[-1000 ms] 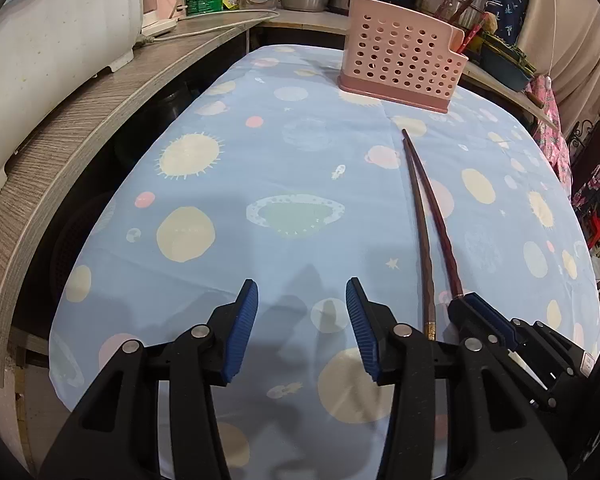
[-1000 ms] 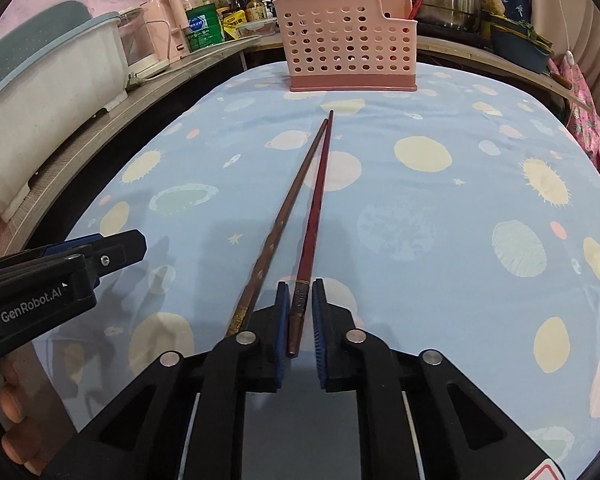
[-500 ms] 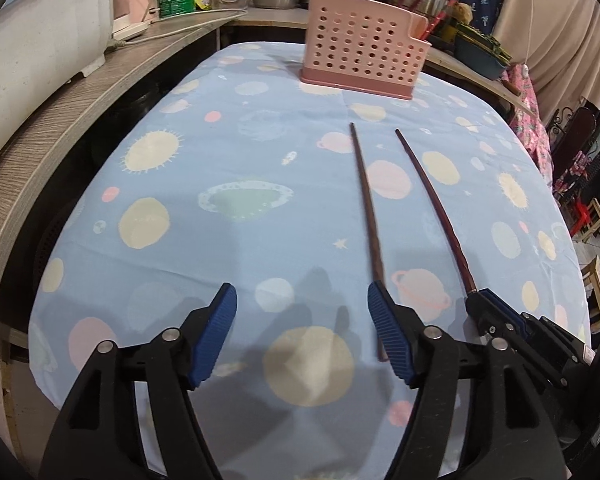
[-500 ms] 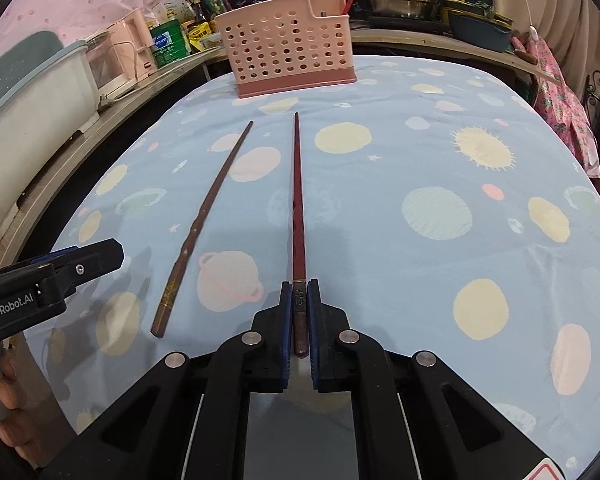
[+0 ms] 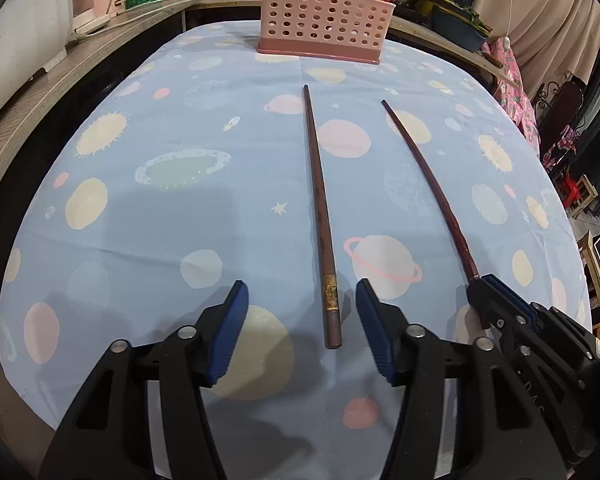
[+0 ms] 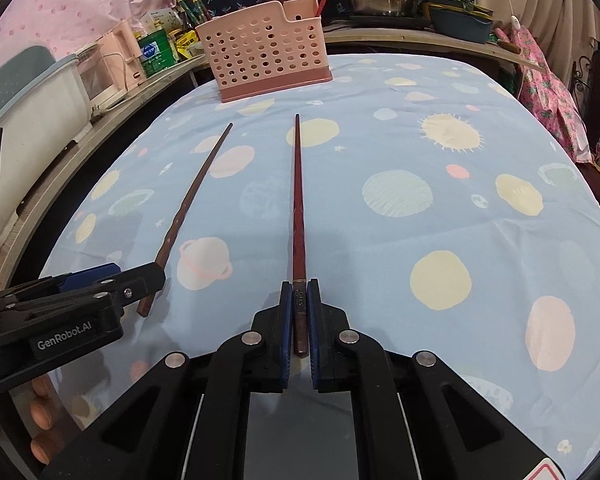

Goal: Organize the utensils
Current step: 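Grasp a dark red chopstick with the right tool while the left tool grasps a dark brown one, then lift and carry both held chopsticks up over the pink holder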

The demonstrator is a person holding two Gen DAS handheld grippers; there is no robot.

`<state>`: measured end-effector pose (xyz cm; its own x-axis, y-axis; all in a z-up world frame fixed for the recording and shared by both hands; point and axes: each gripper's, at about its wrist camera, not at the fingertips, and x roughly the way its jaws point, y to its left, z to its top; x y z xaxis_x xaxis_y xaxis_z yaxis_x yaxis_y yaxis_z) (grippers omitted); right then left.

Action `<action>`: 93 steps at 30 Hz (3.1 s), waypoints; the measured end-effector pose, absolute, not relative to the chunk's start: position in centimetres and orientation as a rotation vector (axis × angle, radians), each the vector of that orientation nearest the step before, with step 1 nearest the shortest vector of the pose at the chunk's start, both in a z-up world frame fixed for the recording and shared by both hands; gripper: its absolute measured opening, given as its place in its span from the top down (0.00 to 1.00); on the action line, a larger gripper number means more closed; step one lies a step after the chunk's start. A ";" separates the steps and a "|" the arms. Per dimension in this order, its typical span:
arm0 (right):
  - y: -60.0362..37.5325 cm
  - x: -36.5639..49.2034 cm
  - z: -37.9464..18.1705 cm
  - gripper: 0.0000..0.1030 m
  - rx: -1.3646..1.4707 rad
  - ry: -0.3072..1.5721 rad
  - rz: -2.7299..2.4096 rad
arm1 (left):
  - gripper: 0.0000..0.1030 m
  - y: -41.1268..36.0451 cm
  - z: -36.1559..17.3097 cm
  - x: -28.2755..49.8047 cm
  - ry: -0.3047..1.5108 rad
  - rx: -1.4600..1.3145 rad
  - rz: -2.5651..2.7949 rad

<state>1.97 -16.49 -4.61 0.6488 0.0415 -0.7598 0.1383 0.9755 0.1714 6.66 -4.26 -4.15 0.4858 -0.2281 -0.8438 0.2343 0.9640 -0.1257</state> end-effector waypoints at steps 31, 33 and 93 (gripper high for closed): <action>-19.8 0.8 5.1 0.94 0.269 0.670 -0.056 | 0.93 -1.6 7.1 7.8 0.839 -0.107 -0.335; -20.2 1.2 6.7 0.94 0.270 0.633 -0.055 | 0.93 -1.4 8.8 8.4 0.806 -0.118 -0.334; -24.3 32.8 21.2 0.94 0.347 0.335 0.012 | 0.94 -4.2 28.2 33.6 0.366 -0.219 -0.240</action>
